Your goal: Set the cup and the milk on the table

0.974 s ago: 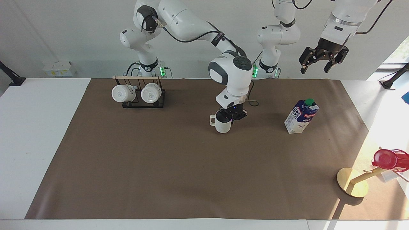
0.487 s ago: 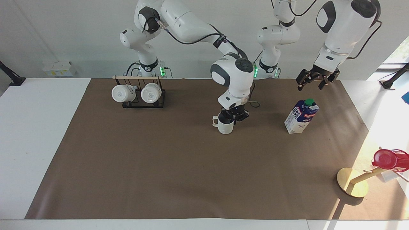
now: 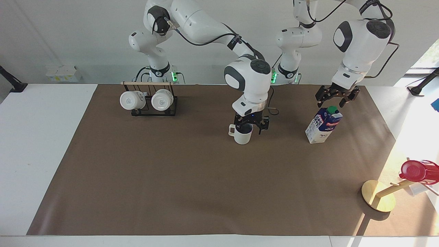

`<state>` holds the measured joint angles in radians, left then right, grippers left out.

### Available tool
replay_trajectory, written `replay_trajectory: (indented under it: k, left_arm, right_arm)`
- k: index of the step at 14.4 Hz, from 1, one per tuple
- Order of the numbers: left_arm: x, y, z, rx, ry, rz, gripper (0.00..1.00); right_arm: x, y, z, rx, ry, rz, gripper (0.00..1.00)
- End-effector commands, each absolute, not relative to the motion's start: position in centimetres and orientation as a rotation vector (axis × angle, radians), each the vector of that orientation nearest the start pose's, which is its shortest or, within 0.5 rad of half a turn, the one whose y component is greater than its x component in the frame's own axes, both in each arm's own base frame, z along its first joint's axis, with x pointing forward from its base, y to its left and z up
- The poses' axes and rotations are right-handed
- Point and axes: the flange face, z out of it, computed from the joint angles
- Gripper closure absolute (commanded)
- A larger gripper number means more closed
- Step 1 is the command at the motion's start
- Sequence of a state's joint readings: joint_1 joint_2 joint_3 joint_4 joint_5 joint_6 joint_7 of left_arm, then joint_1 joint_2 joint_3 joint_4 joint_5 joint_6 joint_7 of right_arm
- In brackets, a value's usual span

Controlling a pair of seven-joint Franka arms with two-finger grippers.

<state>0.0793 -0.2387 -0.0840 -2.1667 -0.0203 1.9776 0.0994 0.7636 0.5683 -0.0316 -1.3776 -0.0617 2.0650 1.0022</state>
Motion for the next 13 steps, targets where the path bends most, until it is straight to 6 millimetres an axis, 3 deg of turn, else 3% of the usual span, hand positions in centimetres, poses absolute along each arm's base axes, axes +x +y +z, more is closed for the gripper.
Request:
replay_trajectory:
  k: [1, 4, 7, 11, 13]
  left_arm:
    - [47.8, 0.4, 49.9, -3.119, 0.185, -0.129, 0.0]
    - [47.5, 0.5, 47.6, -3.119, 0.182, -0.141, 0.0]
    - [47.5, 0.5, 47.5, -3.119, 0.18, -0.138, 0.0]
    - [47.9, 0.2, 46.9, -3.119, 0.189, -0.146, 0.0]
    - [48.2, -0.1, 46.5, -3.12, 0.194, -0.151, 0.0]
  right_arm:
    - [54.7, 46.0, 43.7, -3.023, 0.454, -0.232, 0.0]
    - [55.3, 40.2, 47.4, -2.999, 0.527, -0.252, 0.0]
    - [56.0, 33.9, 50.6, -2.978, 0.615, -0.272, 0.0]
    - [56.6, 25.7, 54.8, -3.024, 0.572, -0.259, 0.0]
    - [57.0, 20.6, 57.0, -3.045, 0.563, -0.256, 0.0]
